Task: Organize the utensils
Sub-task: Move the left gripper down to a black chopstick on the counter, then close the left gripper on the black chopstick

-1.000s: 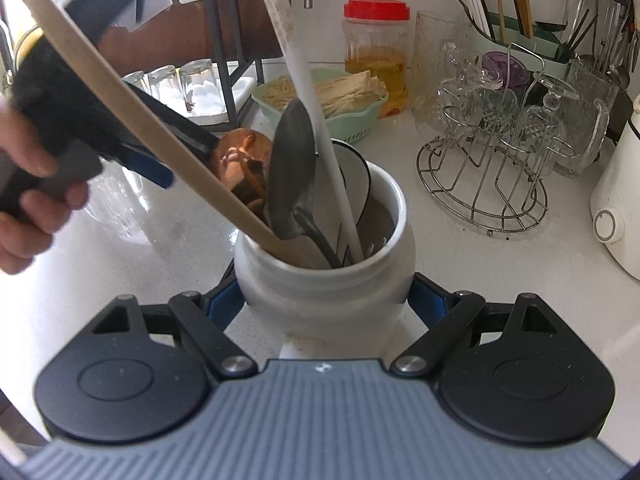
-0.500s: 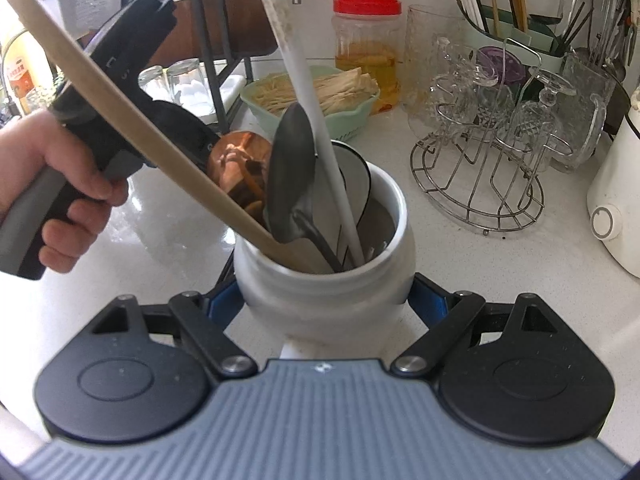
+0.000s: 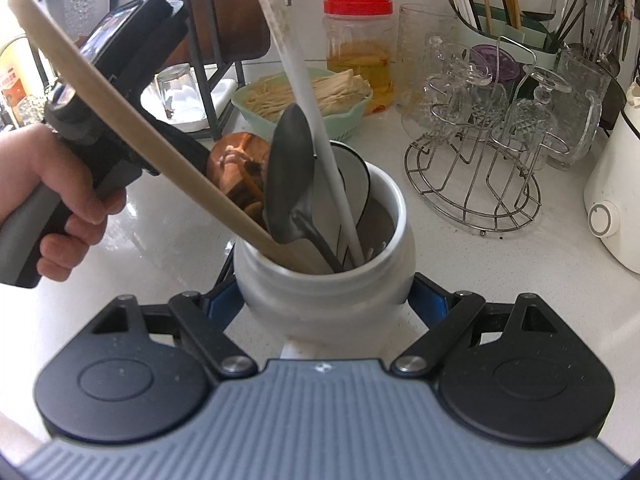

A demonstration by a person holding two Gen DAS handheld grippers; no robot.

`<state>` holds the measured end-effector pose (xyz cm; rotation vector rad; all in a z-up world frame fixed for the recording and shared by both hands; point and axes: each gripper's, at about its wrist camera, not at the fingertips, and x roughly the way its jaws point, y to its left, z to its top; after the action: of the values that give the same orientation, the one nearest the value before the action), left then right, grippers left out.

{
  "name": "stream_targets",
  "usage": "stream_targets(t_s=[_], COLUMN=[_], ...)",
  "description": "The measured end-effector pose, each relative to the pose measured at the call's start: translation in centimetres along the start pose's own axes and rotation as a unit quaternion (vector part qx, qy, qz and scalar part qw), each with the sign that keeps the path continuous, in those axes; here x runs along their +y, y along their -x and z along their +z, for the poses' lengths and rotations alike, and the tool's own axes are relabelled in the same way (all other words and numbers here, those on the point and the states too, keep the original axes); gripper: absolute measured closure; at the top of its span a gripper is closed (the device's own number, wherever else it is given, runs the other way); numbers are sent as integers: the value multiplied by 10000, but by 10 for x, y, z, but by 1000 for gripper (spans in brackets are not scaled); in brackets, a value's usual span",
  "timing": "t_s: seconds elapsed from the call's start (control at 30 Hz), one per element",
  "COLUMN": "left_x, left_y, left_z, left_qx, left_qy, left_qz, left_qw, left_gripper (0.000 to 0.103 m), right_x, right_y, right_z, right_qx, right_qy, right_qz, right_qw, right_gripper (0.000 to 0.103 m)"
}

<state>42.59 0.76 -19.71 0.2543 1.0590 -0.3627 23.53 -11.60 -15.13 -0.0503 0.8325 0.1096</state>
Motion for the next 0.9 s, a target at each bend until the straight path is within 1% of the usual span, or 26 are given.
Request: stream_targets(t_s=[0.03, 0.17, 0.33, 0.4, 0.47, 0.5, 0.6, 0.63, 0.7, 0.8, 0.9], left_x=[-1, -2, 11, 13, 10, 8, -3, -7, -10, -16, -16], left_y=[-3, -4, 1, -1, -5, -5, -5, -5, -9, -9, -8], left_z=[0, 0, 2, 3, 3, 3, 4, 5, 6, 6, 6], left_qx=[102, 101, -137, -105, -42, -88, -174, -182, -74, -113, -76], left_qy=[-73, 1, 557, 613, 532, 478, 117, 43, 23, -131, -53], left_qz=[47, -113, -392, -429, -390, -371, -169, -159, -225, -102, -71], left_qw=[9999, 9999, 9976, 9971, 9978, 9981, 9996, 9997, 9997, 9998, 9999], left_gripper=[70, 71, 71, 71, 70, 70, 70, 70, 70, 69, 70], right_x=[0, 0, 0, 0, 0, 0, 0, 0, 0, 0, -1], right_y=[0, 0, 0, 0, 0, 0, 0, 0, 0, -1, -1], right_z=[0, 0, 0, 0, 0, 0, 0, 0, 0, 0, 0], right_qx=[2, 2, -17, -27, -34, -34, -30, -30, -32, -34, -35], right_qy=[-4, -23, -50, -56, -58, -56, -58, -56, -60, -63, -61], right_qz=[1, -5, -4, -3, -4, -3, -2, -3, -3, -2, 2], right_qw=[10000, 10000, 10000, 10000, 10000, 10000, 10000, 10000, 10000, 10000, 10000], right_gripper=[13, 13, 13, 13, 13, 13, 13, 13, 13, 13, 13])
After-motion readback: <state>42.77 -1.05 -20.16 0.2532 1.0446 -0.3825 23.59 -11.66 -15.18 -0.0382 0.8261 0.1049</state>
